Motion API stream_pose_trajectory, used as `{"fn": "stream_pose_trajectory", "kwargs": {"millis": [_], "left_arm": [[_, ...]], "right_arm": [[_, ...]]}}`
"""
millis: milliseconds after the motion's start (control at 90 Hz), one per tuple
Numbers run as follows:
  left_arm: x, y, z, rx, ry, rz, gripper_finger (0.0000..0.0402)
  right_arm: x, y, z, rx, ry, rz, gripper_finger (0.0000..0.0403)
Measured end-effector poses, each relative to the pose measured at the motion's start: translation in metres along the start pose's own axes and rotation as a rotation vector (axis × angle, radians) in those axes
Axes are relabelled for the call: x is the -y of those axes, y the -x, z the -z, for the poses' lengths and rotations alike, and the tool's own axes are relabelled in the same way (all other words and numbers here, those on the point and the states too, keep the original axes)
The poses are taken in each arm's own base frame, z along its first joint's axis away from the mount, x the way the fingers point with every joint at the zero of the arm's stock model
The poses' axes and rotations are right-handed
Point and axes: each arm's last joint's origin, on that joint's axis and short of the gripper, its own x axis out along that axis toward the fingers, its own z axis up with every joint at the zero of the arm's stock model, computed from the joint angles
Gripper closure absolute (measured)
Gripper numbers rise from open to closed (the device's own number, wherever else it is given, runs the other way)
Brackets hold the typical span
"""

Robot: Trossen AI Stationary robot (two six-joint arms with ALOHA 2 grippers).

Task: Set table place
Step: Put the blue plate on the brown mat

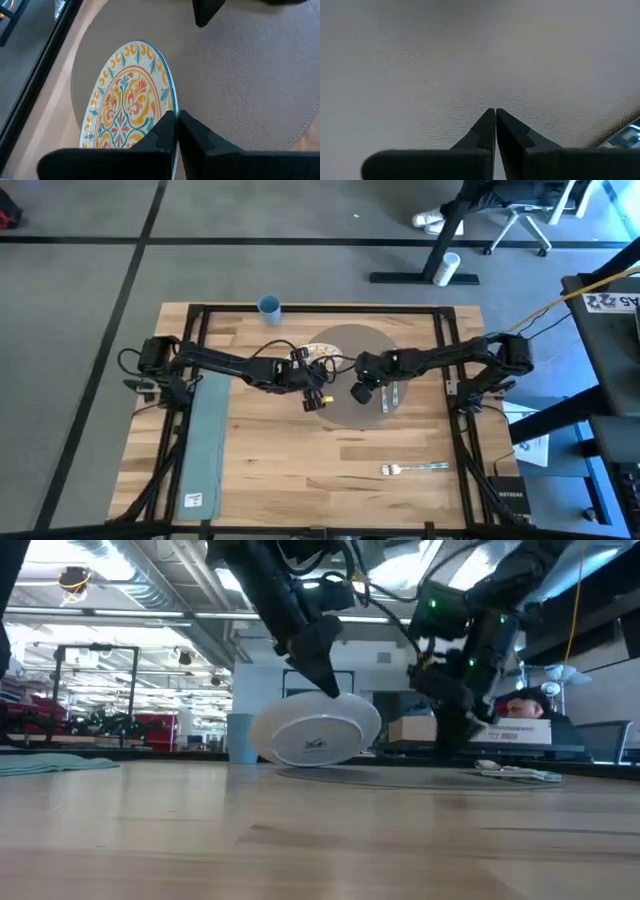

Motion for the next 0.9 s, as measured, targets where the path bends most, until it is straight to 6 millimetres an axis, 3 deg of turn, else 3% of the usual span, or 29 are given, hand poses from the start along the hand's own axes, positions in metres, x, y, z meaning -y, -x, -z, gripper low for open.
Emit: {"fn": "stream_pose_trajectory", "kwargs": {"millis": [467,900], "left_arm": [[0.007,-0.012,-0.002,0.04,0.031,0.031,0.0402],[0.009,-0.015,-0.002,0.041,0.038,0.04,0.0401]], "right_arm": [[0.0,-0.017,-0.002,-0.028,-0.023,-0.053,0.0403],[-0.002,-0.017,-0.005,0.003,-0.023,-0.084,0.0403]]}}
